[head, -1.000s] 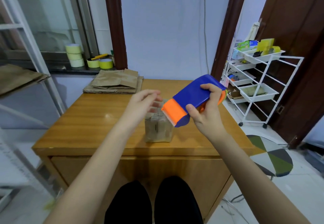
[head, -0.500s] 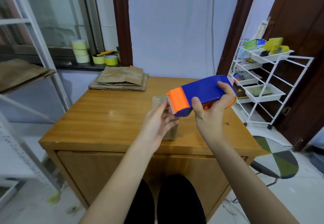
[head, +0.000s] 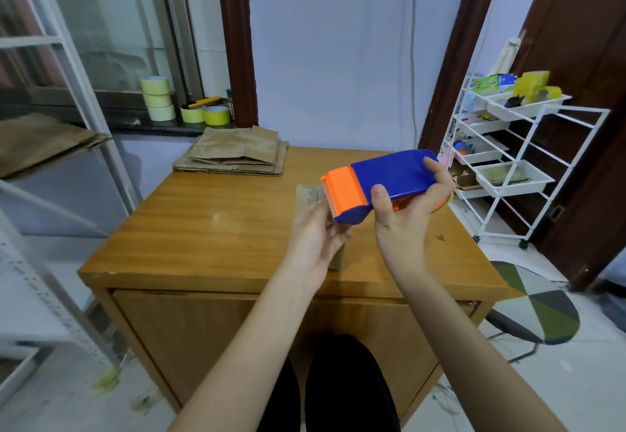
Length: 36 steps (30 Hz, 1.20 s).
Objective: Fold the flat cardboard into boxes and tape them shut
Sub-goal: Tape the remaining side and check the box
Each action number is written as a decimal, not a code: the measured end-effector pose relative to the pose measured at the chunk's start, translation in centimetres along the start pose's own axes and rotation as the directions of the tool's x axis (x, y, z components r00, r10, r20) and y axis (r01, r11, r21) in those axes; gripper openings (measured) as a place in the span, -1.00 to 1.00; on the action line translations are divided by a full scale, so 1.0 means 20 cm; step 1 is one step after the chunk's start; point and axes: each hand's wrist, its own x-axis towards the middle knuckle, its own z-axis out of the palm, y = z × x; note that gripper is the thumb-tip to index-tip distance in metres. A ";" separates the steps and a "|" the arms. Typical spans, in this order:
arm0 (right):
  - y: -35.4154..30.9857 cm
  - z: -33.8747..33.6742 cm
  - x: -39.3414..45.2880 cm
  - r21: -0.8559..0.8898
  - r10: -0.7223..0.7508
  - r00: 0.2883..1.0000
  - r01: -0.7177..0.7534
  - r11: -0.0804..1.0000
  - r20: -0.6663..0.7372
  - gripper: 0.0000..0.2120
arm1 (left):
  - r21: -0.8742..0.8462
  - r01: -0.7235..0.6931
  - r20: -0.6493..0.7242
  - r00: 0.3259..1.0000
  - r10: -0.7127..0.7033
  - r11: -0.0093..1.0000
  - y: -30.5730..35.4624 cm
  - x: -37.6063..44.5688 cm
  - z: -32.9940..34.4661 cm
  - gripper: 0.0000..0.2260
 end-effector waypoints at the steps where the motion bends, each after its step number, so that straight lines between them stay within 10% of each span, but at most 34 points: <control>1: 0.00 0.00 0.00 -0.001 -0.001 1.000 0.001 1.000 0.001 -0.32 | 0.039 -0.015 -0.036 0.999 0.016 0.999 -0.01 0.00 0.00 -0.84; 9: -0.01 0.01 -0.03 0.050 0.042 0.999 -0.042 0.998 -0.005 -0.37 | 0.403 -0.263 -0.115 0.936 0.333 0.877 -0.08 0.03 0.01 -0.84; 36: -0.02 -0.01 0.01 0.005 0.009 0.959 -0.008 1.000 -0.282 -0.48 | 0.737 -0.318 -0.050 0.855 0.517 0.597 -0.03 0.03 -0.12 -0.82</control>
